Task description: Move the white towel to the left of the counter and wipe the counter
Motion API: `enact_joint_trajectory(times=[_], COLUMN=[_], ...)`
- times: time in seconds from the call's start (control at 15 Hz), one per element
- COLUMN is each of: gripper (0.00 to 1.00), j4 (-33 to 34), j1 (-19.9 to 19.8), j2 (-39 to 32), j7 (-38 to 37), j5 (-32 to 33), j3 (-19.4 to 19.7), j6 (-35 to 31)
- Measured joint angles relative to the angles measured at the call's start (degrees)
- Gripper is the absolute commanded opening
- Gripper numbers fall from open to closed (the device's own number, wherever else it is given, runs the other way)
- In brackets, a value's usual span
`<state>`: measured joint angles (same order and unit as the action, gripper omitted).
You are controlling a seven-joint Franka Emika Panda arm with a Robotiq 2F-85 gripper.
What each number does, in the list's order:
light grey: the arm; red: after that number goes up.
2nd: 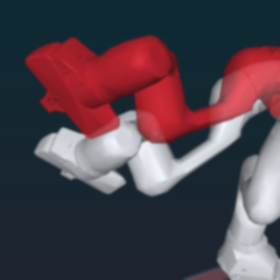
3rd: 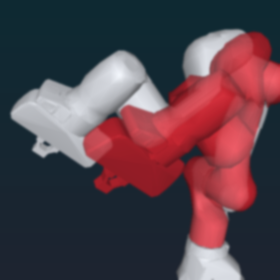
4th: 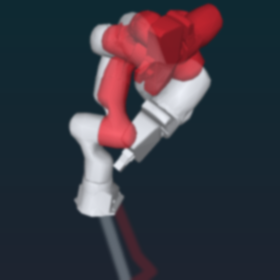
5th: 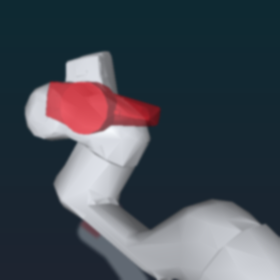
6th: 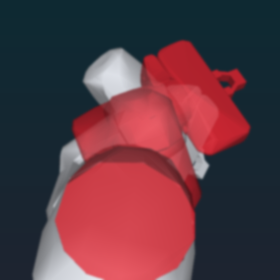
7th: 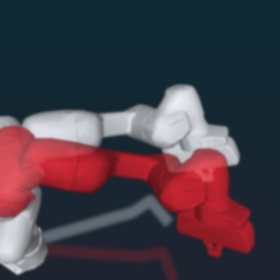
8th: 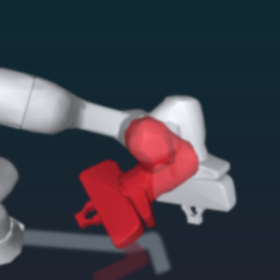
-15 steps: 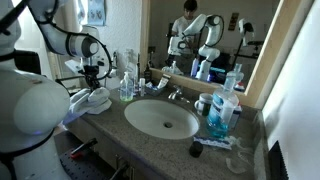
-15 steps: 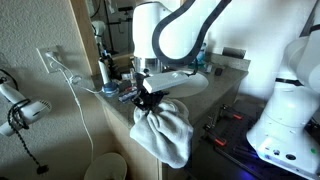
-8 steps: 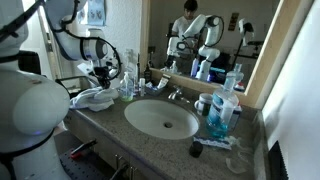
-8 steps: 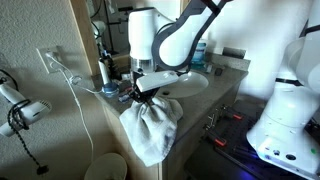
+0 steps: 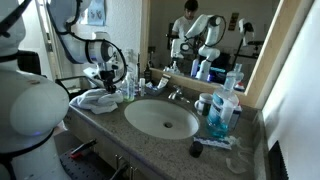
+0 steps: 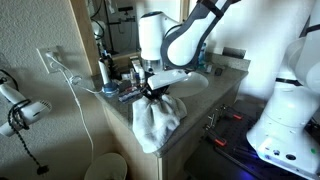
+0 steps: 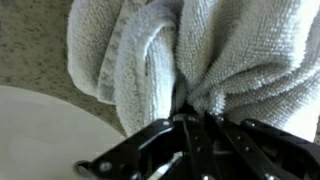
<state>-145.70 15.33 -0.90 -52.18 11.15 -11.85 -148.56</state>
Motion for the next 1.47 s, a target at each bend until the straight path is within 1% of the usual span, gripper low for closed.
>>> enact_joint_trajectory(times=[0.27, 0.4, 0.8, 0.93, 1.13, 1.47], gripper=[0.06, 0.06, 0.06, 0.06, 0.07, 0.07], j4=[-2.8, -3.6, -3.4, -3.3, -3.0, -1.6], j1=[-1.9, -2.5, -2.6, -1.9, -0.8, 0.6], j2=[3.0, 4.0, 4.2, 4.1, 3.7, 1.9], j7=[0.8, 3.8, 21.6, 24.6, 24.4, 17.2], j5=[-0.5, -3.0, -18.3, -22.8, -25.2, -24.7], j3=[0.6, 0.7, 0.3, -0.6, -2.7, -5.0], j6=[4.0, 6.1, 9.1, 9.1, 8.1, 3.6])
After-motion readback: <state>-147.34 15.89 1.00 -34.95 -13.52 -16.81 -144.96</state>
